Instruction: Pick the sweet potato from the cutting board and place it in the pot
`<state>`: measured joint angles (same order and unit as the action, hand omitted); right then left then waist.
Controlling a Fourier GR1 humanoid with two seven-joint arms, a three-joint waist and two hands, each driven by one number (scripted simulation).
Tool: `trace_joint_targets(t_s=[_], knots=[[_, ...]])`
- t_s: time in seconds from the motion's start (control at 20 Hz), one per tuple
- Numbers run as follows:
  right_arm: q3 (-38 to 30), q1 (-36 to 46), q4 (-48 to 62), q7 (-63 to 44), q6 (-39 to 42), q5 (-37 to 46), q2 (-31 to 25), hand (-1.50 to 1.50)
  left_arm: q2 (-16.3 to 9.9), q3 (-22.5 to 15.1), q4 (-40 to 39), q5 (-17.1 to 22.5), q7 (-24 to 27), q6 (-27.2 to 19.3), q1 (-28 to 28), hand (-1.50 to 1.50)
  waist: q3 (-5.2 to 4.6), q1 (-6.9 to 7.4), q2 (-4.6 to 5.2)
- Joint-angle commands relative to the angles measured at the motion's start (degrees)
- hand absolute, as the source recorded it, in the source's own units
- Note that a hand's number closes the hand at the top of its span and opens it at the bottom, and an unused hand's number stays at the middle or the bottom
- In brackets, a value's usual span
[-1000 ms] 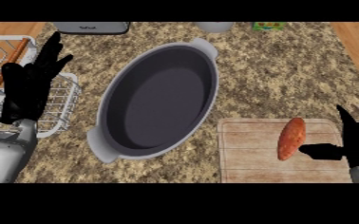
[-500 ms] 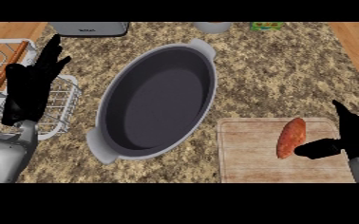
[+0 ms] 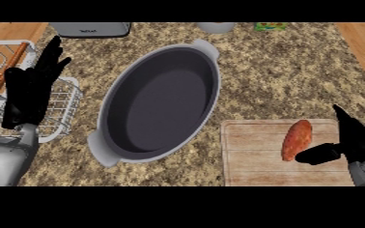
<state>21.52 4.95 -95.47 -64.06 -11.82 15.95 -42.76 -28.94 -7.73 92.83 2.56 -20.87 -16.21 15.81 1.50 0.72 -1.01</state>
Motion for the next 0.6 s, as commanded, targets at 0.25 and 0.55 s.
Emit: trace_joint_targets(t_s=[0.25,0.55], knots=[[-0.8,1.9,0.5,-8.7,2.3,1.5,0.2,-1.5,0.2,0.5,-7.9,0.2,-3.8,-0.1,-8.9,0.0,-1.82,0.55,1.4],[0.3,0.7,3.9,-7.7,2.5,1.0,3.5,-1.5,1.0,0.2,-7.4,-0.5,-3.6,-0.4,-8.4,0.0,-1.67,0.9,1.59]])
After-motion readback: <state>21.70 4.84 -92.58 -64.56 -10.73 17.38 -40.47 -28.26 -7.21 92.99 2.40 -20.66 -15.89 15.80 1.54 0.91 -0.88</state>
